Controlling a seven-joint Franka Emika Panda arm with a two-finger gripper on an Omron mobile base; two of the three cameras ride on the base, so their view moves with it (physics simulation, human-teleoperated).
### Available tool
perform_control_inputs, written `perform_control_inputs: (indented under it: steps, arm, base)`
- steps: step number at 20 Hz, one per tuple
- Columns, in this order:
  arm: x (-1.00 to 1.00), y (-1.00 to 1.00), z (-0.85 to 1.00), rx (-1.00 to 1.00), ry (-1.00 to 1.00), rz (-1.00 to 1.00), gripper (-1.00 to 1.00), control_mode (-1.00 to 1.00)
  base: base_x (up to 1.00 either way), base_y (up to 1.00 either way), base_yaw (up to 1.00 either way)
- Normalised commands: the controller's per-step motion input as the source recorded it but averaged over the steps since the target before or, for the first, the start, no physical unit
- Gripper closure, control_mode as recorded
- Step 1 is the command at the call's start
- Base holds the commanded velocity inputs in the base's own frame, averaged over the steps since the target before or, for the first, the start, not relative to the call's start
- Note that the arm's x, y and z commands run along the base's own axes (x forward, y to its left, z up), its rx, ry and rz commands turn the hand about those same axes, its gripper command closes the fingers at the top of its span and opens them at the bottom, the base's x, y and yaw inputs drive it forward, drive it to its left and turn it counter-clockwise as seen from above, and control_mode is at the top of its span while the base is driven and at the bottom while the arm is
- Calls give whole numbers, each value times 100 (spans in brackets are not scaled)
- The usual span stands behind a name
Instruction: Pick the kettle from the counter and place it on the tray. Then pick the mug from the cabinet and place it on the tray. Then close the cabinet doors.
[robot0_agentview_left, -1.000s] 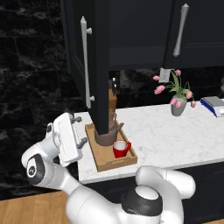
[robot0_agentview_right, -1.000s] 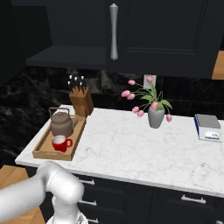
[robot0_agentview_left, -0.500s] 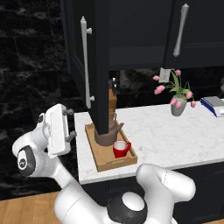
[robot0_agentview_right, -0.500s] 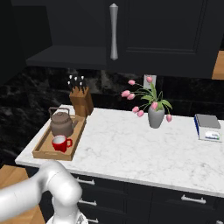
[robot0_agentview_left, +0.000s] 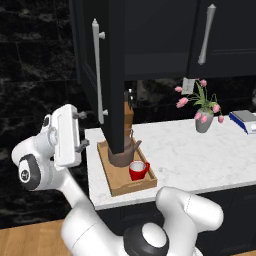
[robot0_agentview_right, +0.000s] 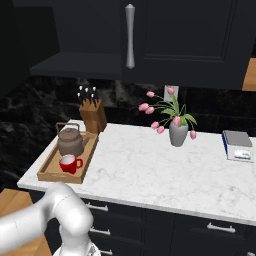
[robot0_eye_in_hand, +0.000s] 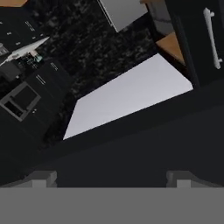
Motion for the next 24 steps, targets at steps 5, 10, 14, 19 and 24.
perform_control_inputs:
  steps: [5,10,14,19,24]
  arm:
    - [-33,-48,43,0,-8,0,-100,-100]
    - [-13,-66,42,0,-3,6,-100,-100]
    - [-1,-73,37,0,-4,13,-100,-100]
    - [0,-81,27,0,0,21,-100,-100]
    - [5,-86,18,2,0,29,-100,-100]
  base:
    - [0,0,0]
    - [0,0,0]
    - [0,0,0]
    - [0,0,0]
    - [0,0,0]
